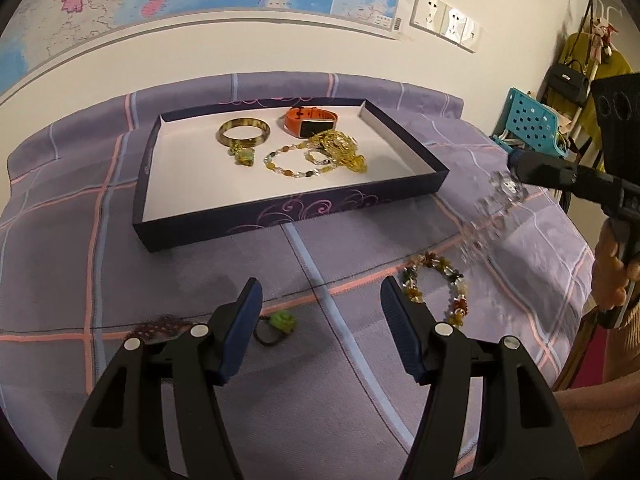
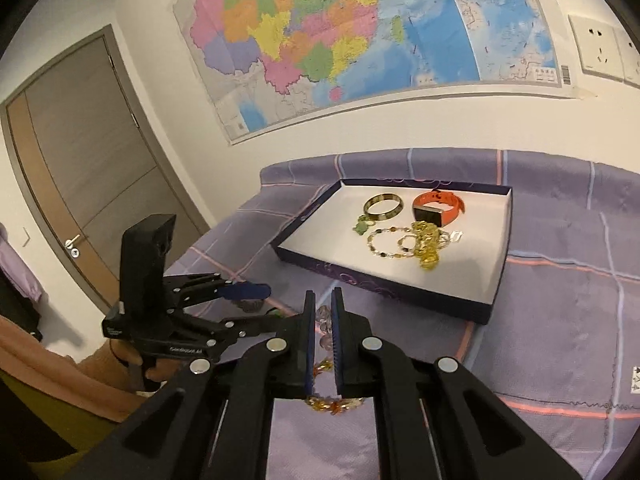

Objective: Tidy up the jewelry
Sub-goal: 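Move both grippers back to the remaining jewelry on the bed, then grasp the green-stone cord ring with the left gripper while the right grasps the crystal bracelet, then lift the cord ring and crystal bracelet over the box tray with both grippers, then open both grippers to drop the cord ring and crystal bracelet into the tray, then move both grippers back to the bracelets left on the bed, then grasp the maroon beaded bracelet with the left gripper while the right grasps the multicolour gemstone bracelet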

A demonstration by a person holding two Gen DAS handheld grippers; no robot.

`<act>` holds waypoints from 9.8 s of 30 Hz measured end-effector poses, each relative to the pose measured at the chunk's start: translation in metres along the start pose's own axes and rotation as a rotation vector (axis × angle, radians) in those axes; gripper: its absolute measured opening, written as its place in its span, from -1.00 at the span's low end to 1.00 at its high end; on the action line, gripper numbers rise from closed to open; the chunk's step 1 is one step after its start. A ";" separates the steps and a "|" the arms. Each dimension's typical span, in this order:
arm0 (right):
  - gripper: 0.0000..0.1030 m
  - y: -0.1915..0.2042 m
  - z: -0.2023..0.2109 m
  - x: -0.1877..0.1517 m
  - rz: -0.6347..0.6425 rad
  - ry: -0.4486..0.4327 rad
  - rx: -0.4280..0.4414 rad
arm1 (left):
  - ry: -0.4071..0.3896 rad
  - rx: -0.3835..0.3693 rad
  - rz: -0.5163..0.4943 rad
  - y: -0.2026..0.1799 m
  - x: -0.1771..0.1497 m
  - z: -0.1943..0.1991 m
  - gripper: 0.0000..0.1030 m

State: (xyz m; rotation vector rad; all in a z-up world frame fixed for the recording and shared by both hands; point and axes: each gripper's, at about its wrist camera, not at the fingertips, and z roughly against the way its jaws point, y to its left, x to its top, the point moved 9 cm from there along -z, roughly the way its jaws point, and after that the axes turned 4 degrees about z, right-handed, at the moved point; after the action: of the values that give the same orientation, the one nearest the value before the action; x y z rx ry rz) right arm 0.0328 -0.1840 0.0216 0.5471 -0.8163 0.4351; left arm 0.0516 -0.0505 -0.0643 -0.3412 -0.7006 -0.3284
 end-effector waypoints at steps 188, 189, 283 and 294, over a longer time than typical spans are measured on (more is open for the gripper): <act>-0.84 -0.099 -0.140 0.057 -0.036 0.128 -0.218 | 0.069 0.159 0.051 0.070 0.093 -0.094 -0.53; -0.84 -0.100 -0.140 0.057 -0.037 0.129 -0.224 | 0.072 0.158 0.054 0.070 0.093 -0.095 -0.53; -0.83 -0.022 -0.062 -0.063 0.060 0.200 -0.247 | 0.033 0.054 0.053 0.037 -0.016 -0.005 -0.78; -0.85 -0.006 -0.045 -0.034 0.096 0.122 -0.227 | 0.003 0.038 0.046 0.032 -0.007 0.004 -0.78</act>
State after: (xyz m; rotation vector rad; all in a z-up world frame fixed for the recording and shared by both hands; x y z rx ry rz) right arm 0.0405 -0.1665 -0.0311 0.2690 -0.7646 0.4531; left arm 0.0577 -0.0188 -0.0725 -0.3199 -0.6940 -0.2715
